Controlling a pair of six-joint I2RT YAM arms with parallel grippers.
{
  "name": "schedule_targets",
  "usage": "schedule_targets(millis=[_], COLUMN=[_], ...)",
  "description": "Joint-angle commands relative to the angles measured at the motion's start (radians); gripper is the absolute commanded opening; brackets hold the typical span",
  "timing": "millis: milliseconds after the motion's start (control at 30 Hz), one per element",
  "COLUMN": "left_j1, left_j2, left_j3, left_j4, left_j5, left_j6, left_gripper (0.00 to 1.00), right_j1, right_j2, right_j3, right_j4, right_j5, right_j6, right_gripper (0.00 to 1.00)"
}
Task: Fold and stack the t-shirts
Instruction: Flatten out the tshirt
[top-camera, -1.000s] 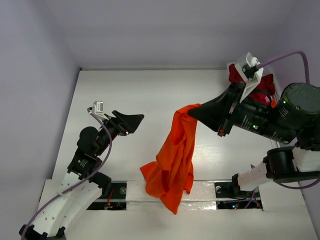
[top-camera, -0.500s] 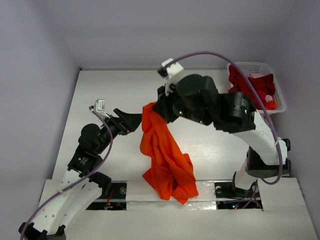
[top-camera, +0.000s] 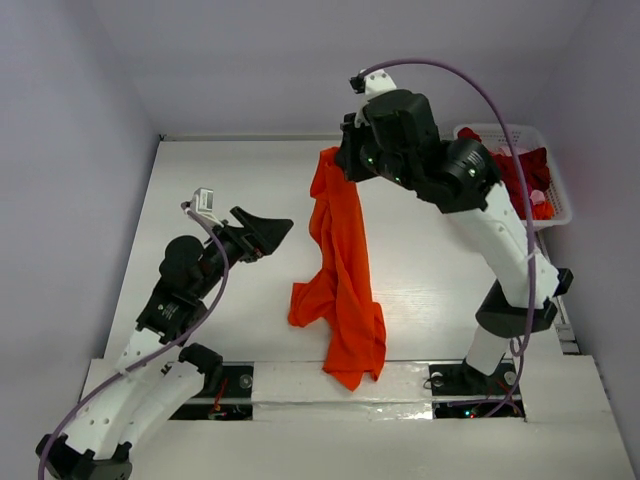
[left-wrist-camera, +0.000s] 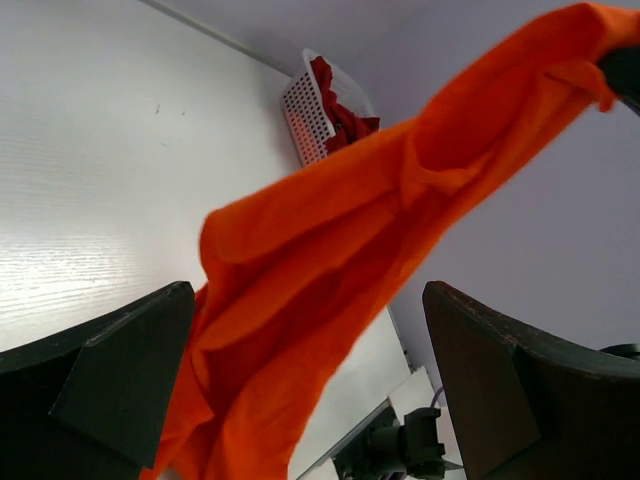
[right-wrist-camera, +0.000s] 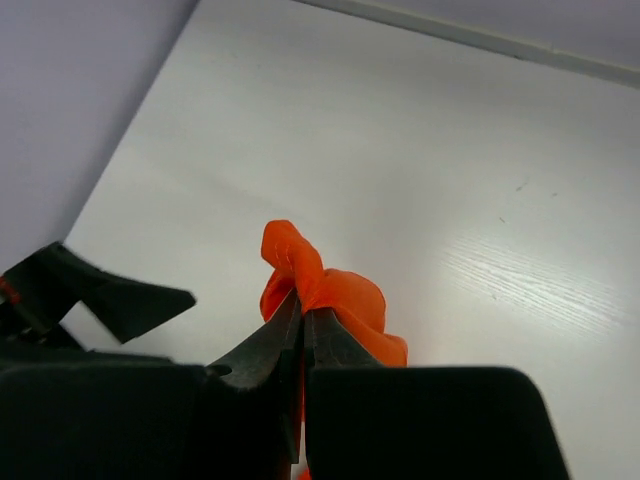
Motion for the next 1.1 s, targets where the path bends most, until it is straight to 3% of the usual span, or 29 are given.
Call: schedule_targets(millis=[0,267,533,767,900,1067], left_j1=[0.003,0.003,0.003,-0.078,-0.098,-0.173], left_j2=[0.016,0.053,0.103,0.102,0.019,0.036], left_j3=[0.068,0.059,0.001,-0.007,-0.044,-0.071], left_j4=[0.015,0.038,-0.018,-0.258,-0.402,-0.43], left_j5=[0.01,0.039,0.106,0.042,-0.006,-0.01], left_j6=[0.024,0.005,-0.013,0.064,0.079,0.033], left_gripper=[0.98,0.99,0.98,0.93,0.93,0.92], right_j1=[-0.072,-0.257,-0.311,-0.311,-0.311,-0.311], right_j2=[0.037,0.095,0.156,0.201,0.25,0.305], right_j3=[0.009,0.047,0.065,0.033,0.058,0.087], right_j4=[0.074,0.074,0.079,0.107,0.113,0.116], right_j5=[0.001,0.027,0.012,-0.062,-0.097,-0.14], right_j6=[0.014,0.038,0.02,0.017,0.008,0.005], right_gripper=[0.0,0.0,0.0,0.0,0.0,0.0])
